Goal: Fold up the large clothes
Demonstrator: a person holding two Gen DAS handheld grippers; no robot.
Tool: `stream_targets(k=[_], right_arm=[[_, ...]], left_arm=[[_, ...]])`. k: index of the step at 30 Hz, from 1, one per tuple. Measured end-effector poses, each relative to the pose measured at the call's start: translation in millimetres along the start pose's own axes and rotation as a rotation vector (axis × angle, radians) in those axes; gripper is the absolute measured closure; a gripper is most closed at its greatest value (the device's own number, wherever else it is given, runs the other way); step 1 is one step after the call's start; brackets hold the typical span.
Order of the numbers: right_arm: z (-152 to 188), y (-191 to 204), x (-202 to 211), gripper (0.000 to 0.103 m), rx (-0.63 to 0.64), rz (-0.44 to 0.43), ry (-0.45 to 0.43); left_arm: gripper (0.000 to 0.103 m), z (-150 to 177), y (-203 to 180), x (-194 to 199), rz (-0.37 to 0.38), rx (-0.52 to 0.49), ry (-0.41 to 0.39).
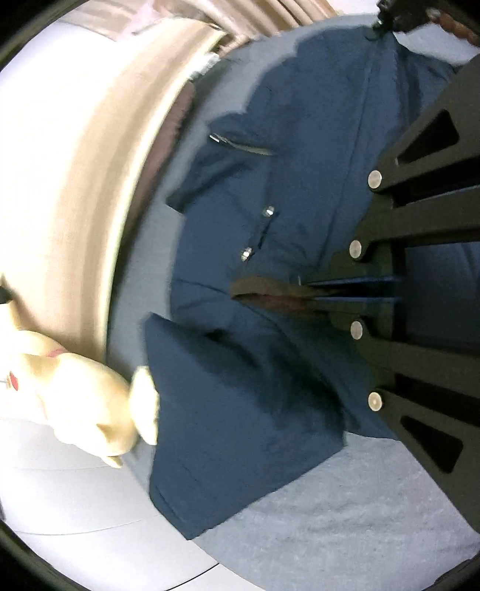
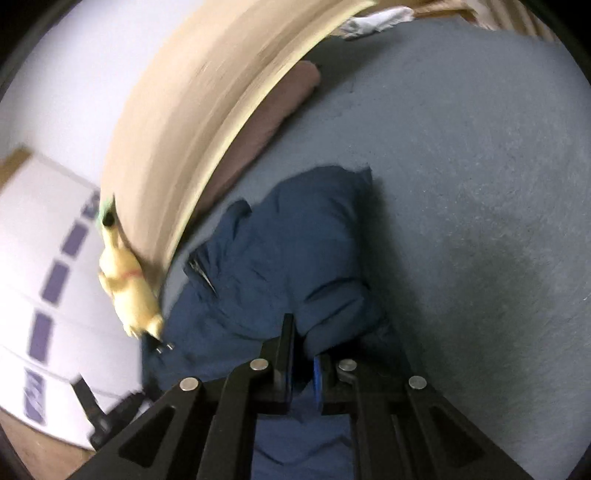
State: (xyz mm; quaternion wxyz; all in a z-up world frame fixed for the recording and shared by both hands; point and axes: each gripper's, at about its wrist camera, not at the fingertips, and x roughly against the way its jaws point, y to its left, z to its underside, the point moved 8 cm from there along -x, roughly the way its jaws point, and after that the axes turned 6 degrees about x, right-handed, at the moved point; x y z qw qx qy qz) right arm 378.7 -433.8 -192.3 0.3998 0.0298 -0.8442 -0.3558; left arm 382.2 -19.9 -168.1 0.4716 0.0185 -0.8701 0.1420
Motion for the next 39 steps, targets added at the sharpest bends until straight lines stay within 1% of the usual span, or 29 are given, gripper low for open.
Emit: stream_targets(k=[1,2,3,4,6,7,9,10,11,12,13,15,16,18,20,21,24,25,26,27,28,29,30,31,32,34,35,37,39], right_arm=[[6,-7,-10,0.094,0.017,0.031,0.028],[12,-14,-19,0.089,0.006,0.045,0.054],[19,-22,-32,0.087,-0.027,0.036,0.092],[28,-33,-39,0.083,-0.059,0.016,0.108],[28,-40,-41,0.080,-0.116,-0.050,0.095],[28,-41,-44,0.079,-0.122,-0.061,0.101],[27,-40,-43,0.071,-0.115,-0.075,0.115],[28,-38,-40,0.052,-0.120,-0.096,0.125],[29,-36,-35,0.025,-0.126,-0.137,0.136],[28,-36,-23,0.016,-0.121,-0.170,0.138],[28,-30,-14,0.013,-0.094,-0.194,0.129],[26,-13,3,0.013,0.009,-0.262,0.134],[22,-7,11,0.014,0.040,-0.274,0.117],[0,-11,28,0.014,0.069,-0.220,0.030],[-28,-26,19,0.013,0.029,-0.152,-0.011],[-36,-32,12,0.013,0.008,-0.124,-0.003],[-58,-47,-37,0.015,-0.014,-0.042,0.069],[-62,-48,-52,0.022,-0.017,-0.034,0.096],[-64,-46,-61,0.055,-0.012,-0.034,0.114],[-67,-40,-72,0.076,0.023,-0.022,0.137],[-70,-33,-75,0.083,0.075,0.024,0.137],[-74,-21,-73,0.090,0.146,0.058,0.111],[-76,-14,-68,0.091,0.191,0.074,0.085],[-79,-8,-63,0.091,0.243,0.113,0.044],[-80,-13,-66,0.091,0.265,0.155,0.037],[-69,-37,-82,0.091,0.254,0.214,0.093],[-66,-48,-83,0.090,0.284,0.245,0.099],[-63,-51,-82,0.088,0.323,0.281,0.078],[-63,-56,-71,0.076,0.306,0.304,0.067]], left_arm=[[0.097,7,4,-12,-0.019,-0.002,0.033],[0.096,15,8,-24,-0.037,0.000,0.055],[0.096,19,10,-29,-0.047,-0.013,0.044],[0.096,20,8,-29,-0.057,-0.040,0.027],[0.096,20,5,-28,-0.073,-0.075,0.014],[0.095,19,4,-29,-0.073,-0.080,0.017],[0.095,18,6,-28,-0.072,-0.080,0.014],[0.094,17,5,-28,-0.075,-0.087,0.007],[0.093,17,4,-27,-0.081,-0.099,-0.004],[0.092,17,3,-27,-0.088,-0.113,-0.014],[0.092,19,4,-28,-0.090,-0.122,-0.023],[0.092,18,3,-28,-0.084,-0.121,-0.031],[0.091,20,4,-28,-0.080,-0.119,-0.033],[0.091,19,4,-28,-0.072,-0.112,-0.040],[0.091,23,7,-25,-0.074,-0.117,-0.049],[0.091,23,6,-25,-0.077,-0.120,-0.052],[0.091,20,4,-26,-0.075,-0.118,-0.054],[0.091,22,6,-25,-0.075,-0.118,-0.054],[0.091,22,5,-25,-0.074,-0.118,-0.055],[0.091,21,3,-27,-0.071,-0.118,-0.055],[0.091,21,4,-28,-0.067,-0.117,-0.056],[0.090,22,5,-27,-0.062,-0.116,-0.056],[0.090,22,6,-27,-0.056,-0.114,-0.054],[0.090,21,6,-27,-0.051,-0.113,-0.054],[0.089,22,5,-27,-0.048,-0.115,-0.054],[0.088,22,4,-27,-0.058,-0.130,-0.057],[0.087,23,4,-27,-0.063,-0.135,-0.058],[0.087,23,4,-27,-0.074,-0.142,-0.056],[0.087,23,3,-27,-0.078,-0.144,-0.056]])
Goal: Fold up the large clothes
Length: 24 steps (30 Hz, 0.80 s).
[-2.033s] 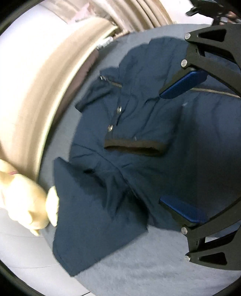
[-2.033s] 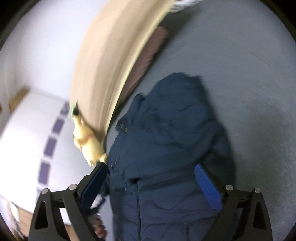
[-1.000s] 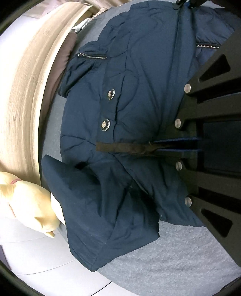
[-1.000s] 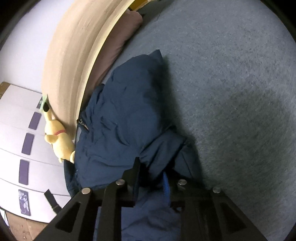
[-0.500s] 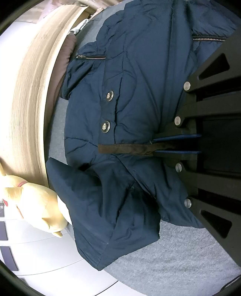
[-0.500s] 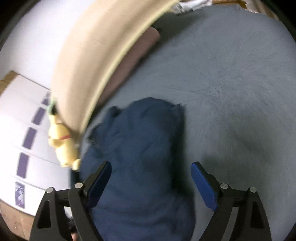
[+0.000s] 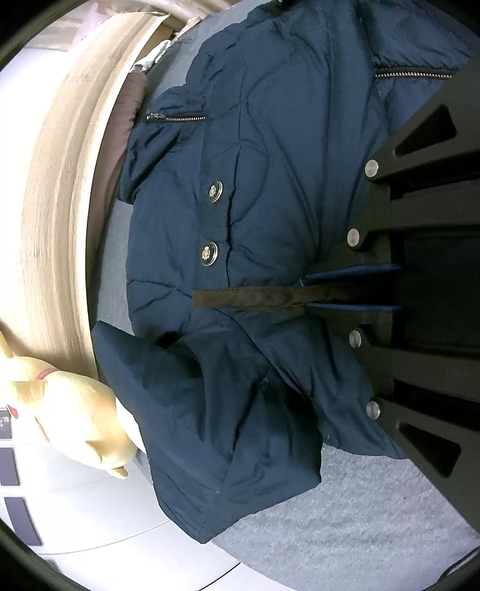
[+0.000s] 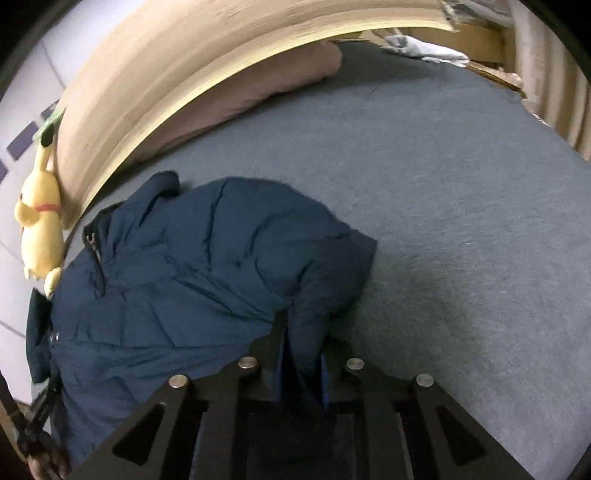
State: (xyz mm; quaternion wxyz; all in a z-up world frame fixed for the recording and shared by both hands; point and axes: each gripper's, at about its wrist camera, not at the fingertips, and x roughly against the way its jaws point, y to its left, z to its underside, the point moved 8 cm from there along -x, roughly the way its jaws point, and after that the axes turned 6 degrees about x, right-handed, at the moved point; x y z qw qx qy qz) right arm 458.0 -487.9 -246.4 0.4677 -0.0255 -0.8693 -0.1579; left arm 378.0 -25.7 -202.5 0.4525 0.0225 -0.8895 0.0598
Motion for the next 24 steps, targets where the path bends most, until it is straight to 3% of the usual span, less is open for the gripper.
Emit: stream_targets(k=[3,4,5,8,12,17,24], right_arm=[[-8,9,30,0.045,0.019,0.092,-0.074],[-11,13,43,0.028,0.031,0.117,-0.111],[-12,21,62,0.023,0.042,0.123,-0.167],[-4,59,93,0.023,0.085,0.042,-0.231],[19,101,90,0.023,0.173,-0.056,-0.201],[54,103,15,0.023,0.156,-0.019,-0.005],[69,99,-2,0.018,0.178,-0.019,-0.031]], left_arm=[[0.087,0,-1,0,-0.007,-0.005,-0.001],[0.087,0,-1,0,-0.010,-0.008,-0.001],[0.087,0,-2,0,-0.015,-0.012,-0.003],[0.087,0,-3,0,-0.024,-0.019,-0.005],[0.087,-1,-2,-1,-0.023,-0.022,-0.003],[0.087,-1,-3,-1,-0.021,-0.022,-0.003],[0.087,-1,-3,-2,-0.015,-0.021,-0.008]])
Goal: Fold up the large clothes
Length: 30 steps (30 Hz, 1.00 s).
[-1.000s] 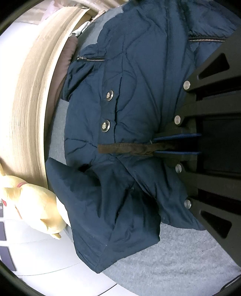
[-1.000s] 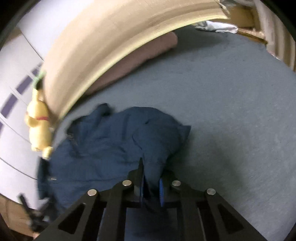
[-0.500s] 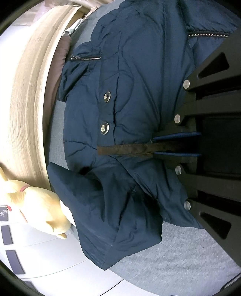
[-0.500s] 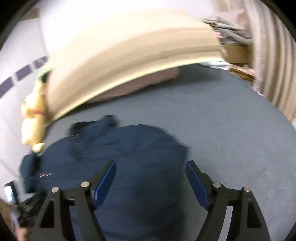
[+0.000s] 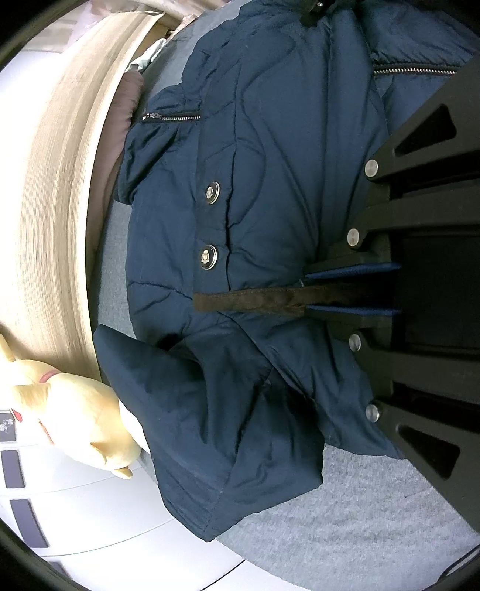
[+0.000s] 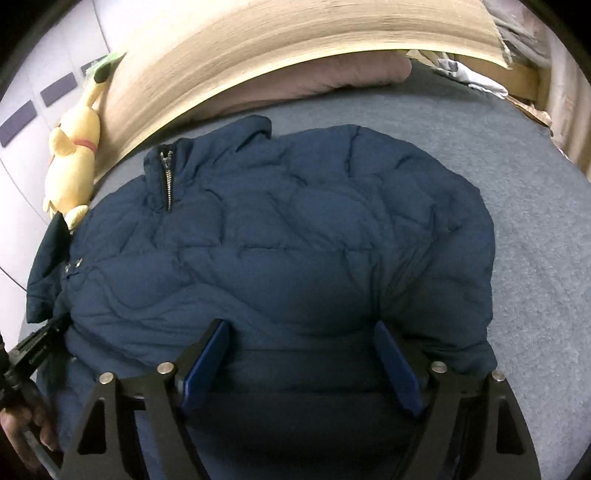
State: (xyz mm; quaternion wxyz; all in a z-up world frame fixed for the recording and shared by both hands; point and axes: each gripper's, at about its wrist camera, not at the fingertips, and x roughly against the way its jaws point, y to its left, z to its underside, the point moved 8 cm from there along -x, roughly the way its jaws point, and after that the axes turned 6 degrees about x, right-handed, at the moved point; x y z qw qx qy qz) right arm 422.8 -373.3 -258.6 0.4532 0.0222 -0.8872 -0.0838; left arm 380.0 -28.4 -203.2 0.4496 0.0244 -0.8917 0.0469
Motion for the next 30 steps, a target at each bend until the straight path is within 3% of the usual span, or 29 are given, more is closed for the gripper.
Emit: stream_targets(k=[4,6,7,8,10,12,15,17,20,23,26,30], right_arm=[[3,1,2,0.012,0.038,0.018,-0.040],[3,6,7,0.008,0.053,0.017,-0.045],[3,7,7,0.006,0.057,0.009,-0.046],[2,8,6,0.004,0.059,0.002,-0.048],[2,9,5,0.001,0.064,-0.009,-0.051],[2,9,6,0.001,0.069,-0.010,-0.052],[4,9,9,0.001,0.068,-0.011,-0.059],[3,8,9,0.001,0.065,-0.016,-0.064],[2,9,9,0.001,0.066,-0.017,-0.068],[2,9,8,0.001,0.065,-0.018,-0.073],[2,9,8,0.001,0.062,-0.020,-0.077],[2,8,8,0.001,0.063,-0.018,-0.080]], left_arm=[[0.084,0,-1,2,-0.004,-0.010,0.002],[0.061,-2,0,7,-0.020,-0.046,0.023],[0.042,-4,2,13,-0.014,-0.059,0.038],[0.033,-8,3,25,0.033,-0.058,0.038],[0.030,-22,11,54,0.152,-0.040,-0.010],[0.020,-37,27,78,0.216,-0.019,-0.061],[0.014,-71,90,98,0.240,0.102,-0.155],[0.014,-89,136,89,0.233,0.216,-0.163],[0.014,-108,223,52,0.216,0.492,-0.118],[0.014,-119,291,10,0.278,0.775,-0.058],[0.014,-132,327,-18,0.276,0.879,-0.049],[0.014,-148,346,-50,0.274,0.918,-0.042]])
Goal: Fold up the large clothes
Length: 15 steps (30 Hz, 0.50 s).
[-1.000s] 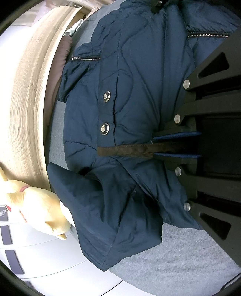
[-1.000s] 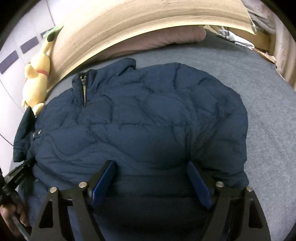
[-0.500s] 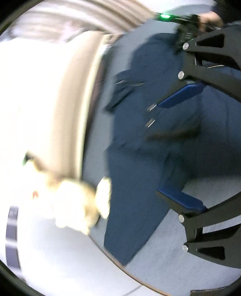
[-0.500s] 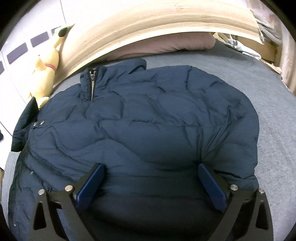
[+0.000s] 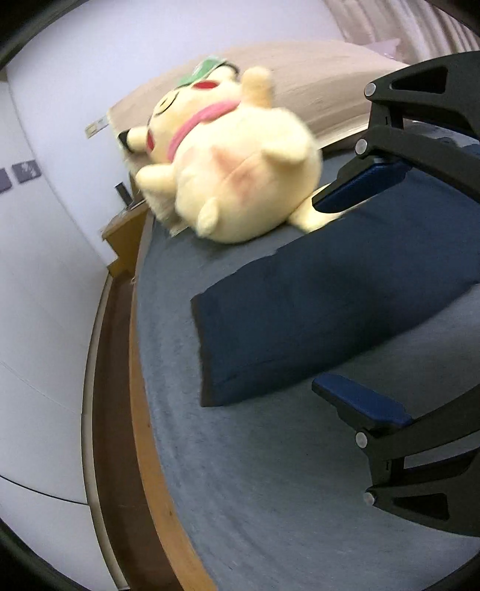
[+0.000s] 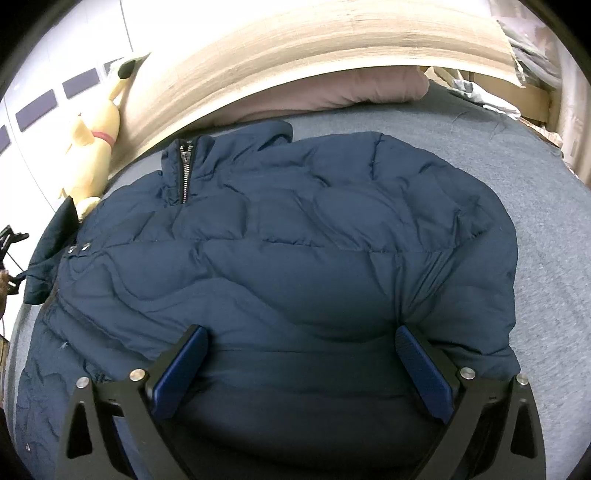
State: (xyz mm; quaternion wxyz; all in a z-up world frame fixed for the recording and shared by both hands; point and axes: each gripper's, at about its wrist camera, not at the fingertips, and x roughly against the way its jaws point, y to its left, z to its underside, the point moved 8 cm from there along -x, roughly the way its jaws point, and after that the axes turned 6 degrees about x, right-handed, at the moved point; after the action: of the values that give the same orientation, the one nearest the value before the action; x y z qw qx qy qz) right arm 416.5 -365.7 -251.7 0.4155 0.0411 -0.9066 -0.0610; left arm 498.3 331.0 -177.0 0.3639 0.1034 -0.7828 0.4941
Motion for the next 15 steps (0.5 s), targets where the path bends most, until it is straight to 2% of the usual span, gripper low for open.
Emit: stream_targets(k=[2,4,6,7,9,12,15], right_arm=[[0,0,0,0.001,0.000,0.000,-0.001],[-1,0,0,0.000,0.000,0.001,-0.002],[-1,-1,0,0.000,0.002,0.002,-0.001],[-1,-1,-1,0.000,0.002,0.003,-0.001],[-2,-1,-1,0.000,0.003,0.003,-0.001],[-2,-1,-1,0.000,0.004,0.004,0.000],[-3,0,-2,0.000,0.007,0.006,0.002]], left_arm=[[0.015,-3,9,-11,-0.016,0.018,0.031],[0.016,-2,14,-20,-0.023,0.029,0.029],[0.052,-3,14,-24,-0.084,-0.027,0.005],[0.085,-2,15,-26,-0.111,-0.056,0.023],[0.091,-2,10,-20,-0.129,-0.101,0.009],[0.094,6,-23,7,-0.169,-0.275,-0.075],[0.094,28,-80,51,-0.161,-0.483,-0.197]])
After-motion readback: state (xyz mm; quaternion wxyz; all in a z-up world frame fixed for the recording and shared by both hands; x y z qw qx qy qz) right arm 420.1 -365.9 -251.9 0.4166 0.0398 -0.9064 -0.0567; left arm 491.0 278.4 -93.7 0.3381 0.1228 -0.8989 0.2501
